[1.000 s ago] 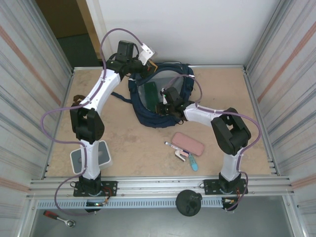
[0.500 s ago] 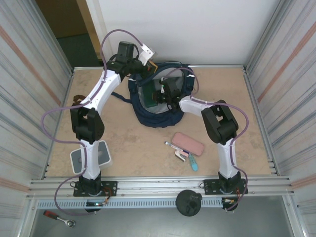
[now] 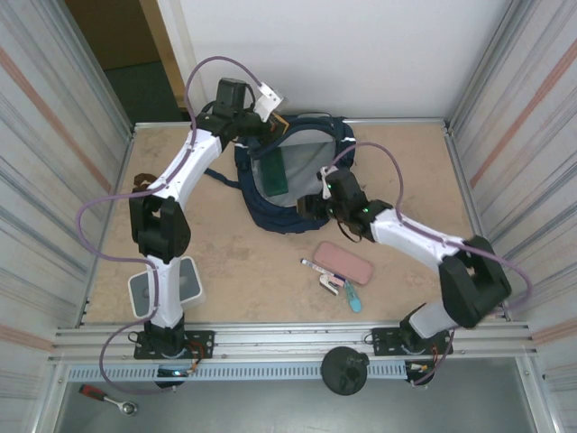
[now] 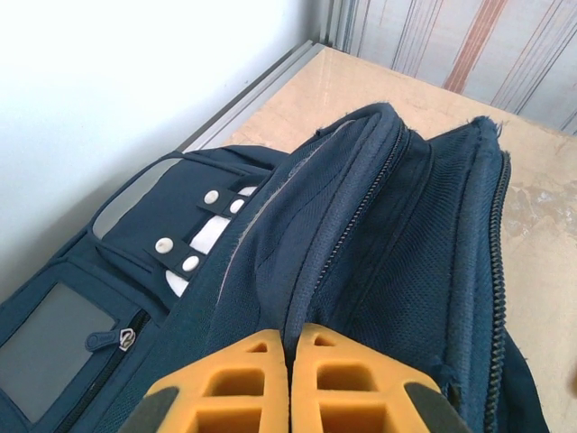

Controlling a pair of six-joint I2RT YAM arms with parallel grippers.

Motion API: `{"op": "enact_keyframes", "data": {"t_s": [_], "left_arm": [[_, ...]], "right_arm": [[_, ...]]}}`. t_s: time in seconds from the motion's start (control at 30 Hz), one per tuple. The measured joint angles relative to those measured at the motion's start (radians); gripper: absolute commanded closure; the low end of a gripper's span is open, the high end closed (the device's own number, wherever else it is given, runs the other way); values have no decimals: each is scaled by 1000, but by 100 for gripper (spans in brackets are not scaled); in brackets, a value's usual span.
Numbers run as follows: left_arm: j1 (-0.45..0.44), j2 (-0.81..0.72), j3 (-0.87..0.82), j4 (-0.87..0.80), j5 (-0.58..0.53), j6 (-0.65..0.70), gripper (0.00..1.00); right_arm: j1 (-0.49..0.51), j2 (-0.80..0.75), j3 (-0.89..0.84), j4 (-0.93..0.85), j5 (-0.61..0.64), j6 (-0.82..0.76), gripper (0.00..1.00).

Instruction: Pack the student bag

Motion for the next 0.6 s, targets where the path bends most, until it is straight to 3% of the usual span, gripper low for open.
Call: {"op": "enact_keyframes", "data": {"t_s": [0.1, 0.13, 0.4, 0.6], "left_arm": [[-3, -1, -11, 8, 0, 0, 100], [-3, -2, -18, 14, 0, 0, 100], [-3, -5, -26, 18, 0, 6, 100], [-3, -8, -37, 26, 0, 11, 100]], "right_arm": [[12, -106, -88, -100, 11, 5, 9], [15, -126, -107, -132, 13, 6, 1], [186, -158, -134, -367, 97, 16, 1], [244, -156, -146, -435, 128, 41, 1]]}}
